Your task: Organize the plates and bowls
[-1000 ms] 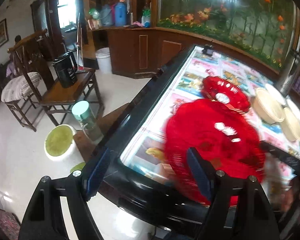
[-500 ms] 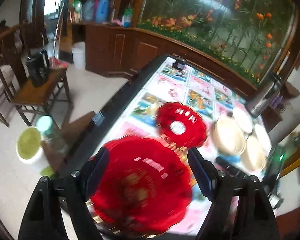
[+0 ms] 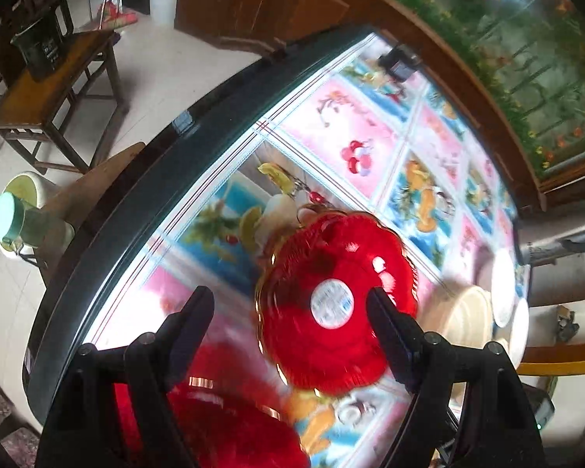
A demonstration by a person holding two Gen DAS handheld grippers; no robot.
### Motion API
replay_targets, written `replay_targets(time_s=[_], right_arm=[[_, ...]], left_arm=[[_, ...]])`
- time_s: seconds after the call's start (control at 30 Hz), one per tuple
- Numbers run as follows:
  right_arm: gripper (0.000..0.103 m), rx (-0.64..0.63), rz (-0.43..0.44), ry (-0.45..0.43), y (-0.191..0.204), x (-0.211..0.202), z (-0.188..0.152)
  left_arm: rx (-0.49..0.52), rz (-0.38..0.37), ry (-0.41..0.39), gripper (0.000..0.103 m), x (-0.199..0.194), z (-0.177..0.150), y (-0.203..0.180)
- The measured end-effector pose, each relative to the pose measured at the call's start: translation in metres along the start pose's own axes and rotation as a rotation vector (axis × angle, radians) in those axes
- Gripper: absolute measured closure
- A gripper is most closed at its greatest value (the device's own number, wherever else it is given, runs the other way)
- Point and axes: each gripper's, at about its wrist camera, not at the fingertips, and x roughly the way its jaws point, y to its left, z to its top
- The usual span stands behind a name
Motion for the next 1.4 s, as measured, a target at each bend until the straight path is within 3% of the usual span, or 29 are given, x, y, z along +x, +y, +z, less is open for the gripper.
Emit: replay_targets(time_s=[0.4,0.47,0.57,0.87,0.9,1.0,1.03,1.4], right_arm=[[0.064,0.071,0.033,0.044,-0.014,0.029,0.012],[0.064,0.073,0.031,0.050,-0.015,0.033,0.012],[0.063,0.074,0.023,0.065,-0.016,0.037,0.011],[0.062,0.107,0.043,0.029,-0.018,0.040,0.012],[0.064,0.105,0.037,0.014,-0.018,0.040,0.012],[0.090,0.090,-0.021,0.000,-0.017,0.040,0.013],[0.092,0.092,-0.035,-0.003,-0.019,0.041,0.013],[0.093,0.084,-0.035,-0.054,-0.024,0.035,0.012]], left_arm=[[0.049,-0.011,0.060,0.027,0.036,0.012,-0.009],[0.084,0.001,0.052,0.043,0.038,0.010,-0.013],[0.118,0.016,0.060,0.055,0.043,0.009,-0.015],[0.150,0.022,0.075,0.078,0.051,0.003,-0.013],[0.154,0.031,0.074,0.080,0.051,0.002,-0.013],[0.171,0.075,0.059,0.089,0.053,0.001,-0.013],[0.176,0.076,0.052,0.089,0.052,0.000,-0.012],[0.234,0.097,0.035,0.090,0.046,-0.008,-0.018]])
